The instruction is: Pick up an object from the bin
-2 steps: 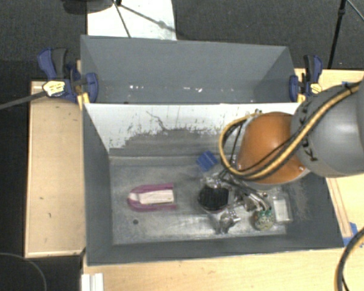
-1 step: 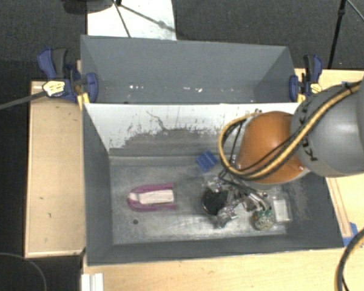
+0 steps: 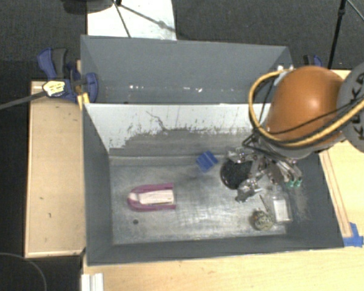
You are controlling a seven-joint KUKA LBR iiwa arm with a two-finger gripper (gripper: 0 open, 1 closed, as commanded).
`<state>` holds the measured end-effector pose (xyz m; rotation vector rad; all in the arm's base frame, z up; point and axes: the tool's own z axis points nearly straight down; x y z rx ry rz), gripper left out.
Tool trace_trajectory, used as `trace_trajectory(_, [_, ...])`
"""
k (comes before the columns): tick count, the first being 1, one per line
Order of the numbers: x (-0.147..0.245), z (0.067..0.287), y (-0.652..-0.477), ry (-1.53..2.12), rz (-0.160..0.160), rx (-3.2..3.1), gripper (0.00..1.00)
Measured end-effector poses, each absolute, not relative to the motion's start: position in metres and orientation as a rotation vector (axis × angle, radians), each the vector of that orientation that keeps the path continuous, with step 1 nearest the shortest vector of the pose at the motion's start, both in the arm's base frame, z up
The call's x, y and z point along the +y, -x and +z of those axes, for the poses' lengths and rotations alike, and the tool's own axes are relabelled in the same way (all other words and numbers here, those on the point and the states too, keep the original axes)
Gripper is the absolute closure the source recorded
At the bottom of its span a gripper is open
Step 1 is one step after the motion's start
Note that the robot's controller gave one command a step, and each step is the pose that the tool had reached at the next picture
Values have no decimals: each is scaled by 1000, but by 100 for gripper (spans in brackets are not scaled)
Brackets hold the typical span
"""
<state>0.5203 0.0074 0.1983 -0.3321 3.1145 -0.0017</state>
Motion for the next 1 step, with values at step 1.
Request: trace_trajectory(1, [-40, 272, -579, 860, -6, 3013, 100])
